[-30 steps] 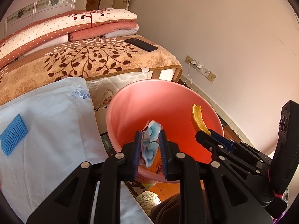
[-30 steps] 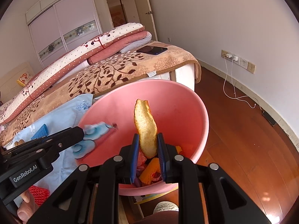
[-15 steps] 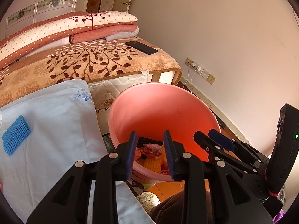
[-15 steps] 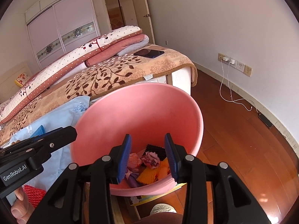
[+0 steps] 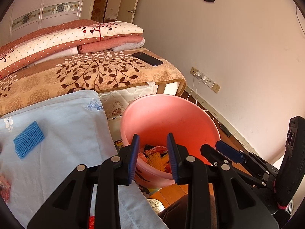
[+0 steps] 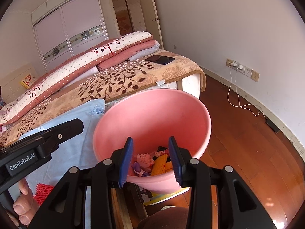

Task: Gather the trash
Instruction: 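Move both open tools back over the remaining trash on the cloth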

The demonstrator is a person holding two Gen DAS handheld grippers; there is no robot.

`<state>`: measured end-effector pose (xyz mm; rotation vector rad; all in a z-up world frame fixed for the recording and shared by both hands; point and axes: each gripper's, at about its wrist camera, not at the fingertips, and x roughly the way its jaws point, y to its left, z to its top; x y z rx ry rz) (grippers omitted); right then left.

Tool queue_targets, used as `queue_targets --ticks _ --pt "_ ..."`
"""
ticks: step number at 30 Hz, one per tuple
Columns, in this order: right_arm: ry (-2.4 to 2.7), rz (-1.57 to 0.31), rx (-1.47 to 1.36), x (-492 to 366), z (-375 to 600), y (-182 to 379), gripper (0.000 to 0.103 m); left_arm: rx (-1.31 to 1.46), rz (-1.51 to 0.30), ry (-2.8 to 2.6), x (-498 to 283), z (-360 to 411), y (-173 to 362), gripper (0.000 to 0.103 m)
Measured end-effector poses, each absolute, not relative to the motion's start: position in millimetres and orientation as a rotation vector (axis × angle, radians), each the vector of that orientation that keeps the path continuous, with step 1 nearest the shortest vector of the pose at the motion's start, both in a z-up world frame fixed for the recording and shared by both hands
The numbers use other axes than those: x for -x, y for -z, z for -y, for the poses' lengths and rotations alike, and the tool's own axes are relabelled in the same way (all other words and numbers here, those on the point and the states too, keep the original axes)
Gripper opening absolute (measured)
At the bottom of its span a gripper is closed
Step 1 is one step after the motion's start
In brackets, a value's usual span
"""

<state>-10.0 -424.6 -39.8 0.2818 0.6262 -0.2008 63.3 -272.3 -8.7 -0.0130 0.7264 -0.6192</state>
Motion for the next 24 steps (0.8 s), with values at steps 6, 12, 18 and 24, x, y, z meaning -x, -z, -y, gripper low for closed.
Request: queue_targets --ticks 6,12,18,24 --pt "0.158 -0.622 -0.291 25.0 405.8 29.1 0.038 0.003 -0.696 0.594 -53.0 254.6 0.4 0.030" --pt "0.095 -0.643 -0.304 37.0 382.2 23.9 0.038 0.015 -0.679 0.566 -43.3 226.5 -4.6 0.030" --pt "0.024 -0.669 -0.298 46.7 352.8 24.3 0.038 0.012 -0.662 0.533 -29.5 196.8 -6.4 0.030" --pt "-0.049 -0.718 -0.268 49.1 322.2 29.6 0.038 -0.002 -0.648 0.490 -15.6 164.6 -4.8 0.030"
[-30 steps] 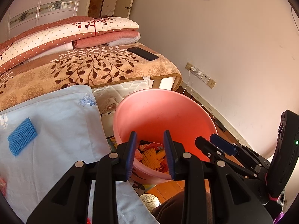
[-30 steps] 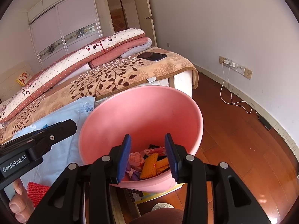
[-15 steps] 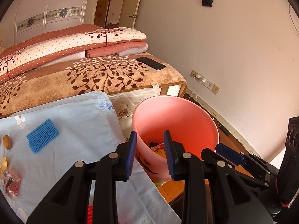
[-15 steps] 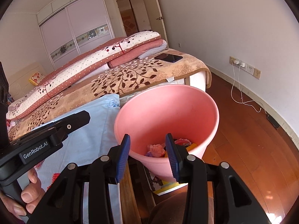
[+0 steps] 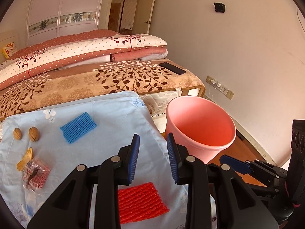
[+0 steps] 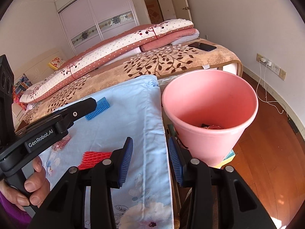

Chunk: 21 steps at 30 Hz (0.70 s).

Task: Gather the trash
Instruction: 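Move both open tools back over the remaining trash on the cloth, then lower the left tool onto the clear plastic wrapper while the right tool approaches the red foam net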

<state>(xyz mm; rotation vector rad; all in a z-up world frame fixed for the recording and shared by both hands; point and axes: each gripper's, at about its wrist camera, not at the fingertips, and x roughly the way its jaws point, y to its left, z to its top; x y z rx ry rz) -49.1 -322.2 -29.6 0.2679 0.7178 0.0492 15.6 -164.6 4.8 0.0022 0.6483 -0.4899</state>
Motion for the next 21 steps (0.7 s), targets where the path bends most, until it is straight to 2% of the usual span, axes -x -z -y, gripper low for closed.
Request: queue_targets --ticks 15,18,21 --pt "-0.198 -0.838 -0.229 40.2 267.8 56.8 0.039 0.035 -0.659 0.363 1.3 68.1 7.3 0.030" --pt "-0.259 -0.835 -0.188 42.4 252.1 55.1 0.042 0.045 -0.684 0.324 2.5 48.7 16.8 0.030" --pt "-0.330 -0.830 -0.098 43.5 231.7 51.6 0.053 0.068 -0.715 0.283 3.0 25.2 26.5 0.030"
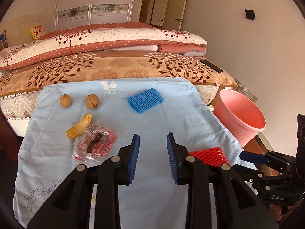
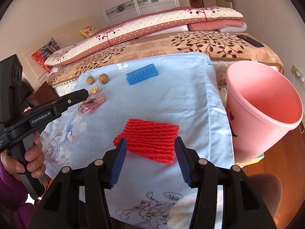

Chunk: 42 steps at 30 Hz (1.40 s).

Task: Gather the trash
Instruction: 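Lower the left tool onto the clear plastic wrapper while the right tool approaches the red foam net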

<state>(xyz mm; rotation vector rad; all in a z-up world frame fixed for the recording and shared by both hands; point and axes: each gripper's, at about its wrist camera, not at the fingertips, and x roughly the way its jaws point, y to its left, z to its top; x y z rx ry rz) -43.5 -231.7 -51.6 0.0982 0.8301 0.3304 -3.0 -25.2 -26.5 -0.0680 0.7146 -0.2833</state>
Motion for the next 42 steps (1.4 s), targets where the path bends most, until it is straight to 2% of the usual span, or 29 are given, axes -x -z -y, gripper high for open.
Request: queue_targets --ticks 6,12,30,42 --pt "-0.422 -0.827 0.140 43.7 184.9 54.6 0.054 0.129 -0.757 0.174 4.5 -25.5 41.2 0.030" --pt "-0.440 -0.836 0.229 32.6 160.5 66.6 0.054 0.179 -0.786 0.121 0.3 -53.3 48.6 0.030" --pt "-0.373 -0.887 0.219 -1.1 163.9 88.0 0.054 0.193 -0.880 0.092 -53.0 -59.8 74.6 0.030" --pt "-0.358 -0.885 0.205 -8.1 163.3 92.6 0.052 0.091 -0.911 0.064 -63.0 -34.6 76.3 0.030"
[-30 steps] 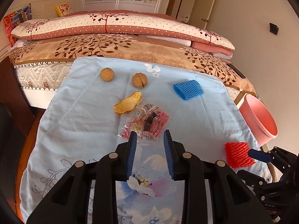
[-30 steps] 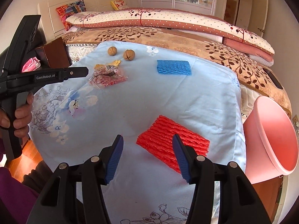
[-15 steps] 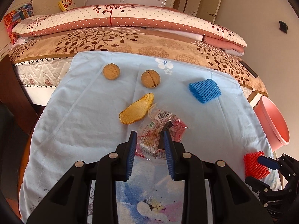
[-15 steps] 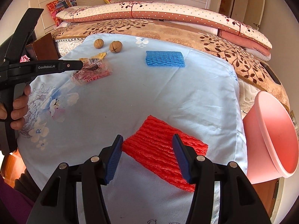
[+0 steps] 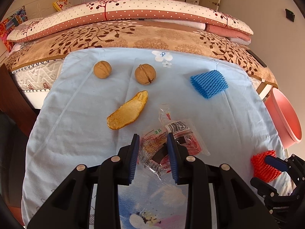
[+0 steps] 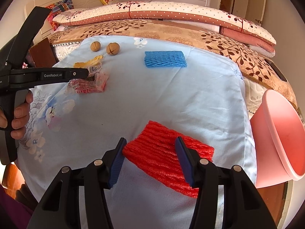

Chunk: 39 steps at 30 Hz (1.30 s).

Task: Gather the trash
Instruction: 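Lower the left tool onto the clear plastic wrapper while the right tool approaches the red foam net, then grasp the clear plastic wrapper with the left tool while the right tool grasps the red foam net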

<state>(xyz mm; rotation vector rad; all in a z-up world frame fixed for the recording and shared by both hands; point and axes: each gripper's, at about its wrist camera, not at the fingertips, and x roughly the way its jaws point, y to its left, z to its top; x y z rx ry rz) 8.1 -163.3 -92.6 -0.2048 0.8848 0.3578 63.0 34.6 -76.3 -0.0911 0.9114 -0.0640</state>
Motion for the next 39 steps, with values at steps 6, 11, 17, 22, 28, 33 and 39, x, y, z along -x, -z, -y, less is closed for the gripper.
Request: queue_targets --ticks 6,11,17,22,28,33,39 --pt "-0.345 -0.880 0.216 -8.2 161.7 94.0 0.049 0.082 -0.915 0.051 -65.7 -31.6 77.0 0.030" --pt "-0.328 -0.876 0.232 -7.0 159.6 94.4 0.046 0.070 -0.917 0.043 -67.1 -29.3 77.5 0.030" --pt "-0.313 -0.873 0.222 -7.0 159.8 92.7 0.038 0.059 -0.916 0.036 -67.0 -27.4 77.7 0.030" --pt "-0.330 -0.867 0.186 -5.8 161.0 88.9 0.023 0.057 -0.894 0.038 -64.2 -27.1 73.9 0.010" --pt "-0.342 -0.864 0.160 -2.1 160.8 86.3 0.014 0.069 -0.863 0.076 -53.6 -24.1 67.9 0.005" --pt "-0.342 -0.844 0.102 1.2 169.5 77.7 0.013 0.087 -0.836 0.102 -43.7 -22.3 60.1 0.005" --pt "-0.322 -0.812 0.039 2.9 181.2 62.6 0.013 0.102 -0.821 0.133 -32.2 -12.2 50.4 0.005"
